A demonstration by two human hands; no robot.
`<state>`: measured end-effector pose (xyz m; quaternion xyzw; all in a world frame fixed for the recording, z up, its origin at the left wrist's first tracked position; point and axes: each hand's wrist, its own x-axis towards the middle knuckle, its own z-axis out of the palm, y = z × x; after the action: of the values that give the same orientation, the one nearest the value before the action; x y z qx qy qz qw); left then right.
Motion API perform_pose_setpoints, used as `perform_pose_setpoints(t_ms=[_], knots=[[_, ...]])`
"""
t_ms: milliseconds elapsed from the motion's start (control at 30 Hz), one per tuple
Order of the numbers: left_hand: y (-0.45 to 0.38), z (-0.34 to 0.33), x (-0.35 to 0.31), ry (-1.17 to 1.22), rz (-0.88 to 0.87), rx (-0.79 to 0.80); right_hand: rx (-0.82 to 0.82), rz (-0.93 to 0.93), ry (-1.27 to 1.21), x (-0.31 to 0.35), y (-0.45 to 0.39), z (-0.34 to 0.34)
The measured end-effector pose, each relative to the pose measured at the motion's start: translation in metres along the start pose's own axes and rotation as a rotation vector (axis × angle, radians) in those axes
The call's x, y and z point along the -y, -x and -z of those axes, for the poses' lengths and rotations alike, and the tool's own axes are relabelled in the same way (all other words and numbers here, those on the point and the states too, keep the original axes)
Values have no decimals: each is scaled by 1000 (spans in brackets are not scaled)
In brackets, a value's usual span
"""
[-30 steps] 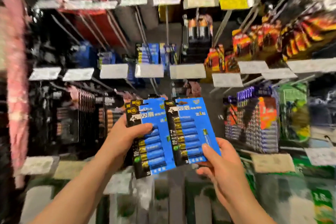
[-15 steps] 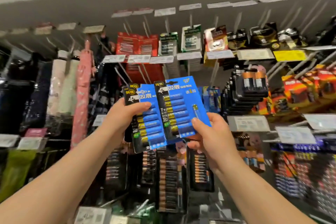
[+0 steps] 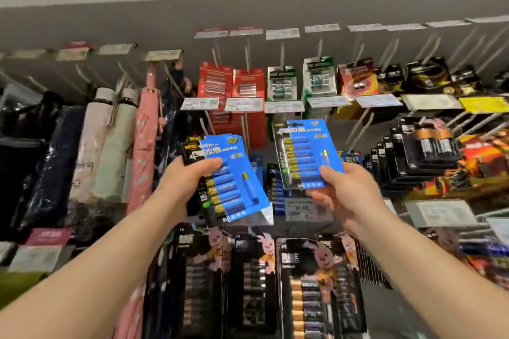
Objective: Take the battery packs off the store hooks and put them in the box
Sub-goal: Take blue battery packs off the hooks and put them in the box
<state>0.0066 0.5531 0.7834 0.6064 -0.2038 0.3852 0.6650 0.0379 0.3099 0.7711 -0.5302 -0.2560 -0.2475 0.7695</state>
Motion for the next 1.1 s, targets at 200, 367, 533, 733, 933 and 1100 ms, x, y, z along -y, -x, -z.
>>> perform_pose_setpoints(t_ms=[200, 367, 533, 733, 933, 1100], knots=[[-40, 3, 3, 46, -4, 96, -83, 42, 87, -7, -30, -33], [-63, 2, 13, 46, 4, 124, -112, 89, 141, -10, -41, -37], [-74, 7, 21, 39, 0, 125, -127, 23, 135, -11, -50, -35], [-80, 0, 27, 18, -17, 123, -108, -73, 169, -9, -53, -26], [-71, -17, 31, 47, -43, 121, -82, -97, 256, -2, -50, -22], [-59, -19, 32, 53, -68, 109, -102, 3, 374, 5, -43, -17]])
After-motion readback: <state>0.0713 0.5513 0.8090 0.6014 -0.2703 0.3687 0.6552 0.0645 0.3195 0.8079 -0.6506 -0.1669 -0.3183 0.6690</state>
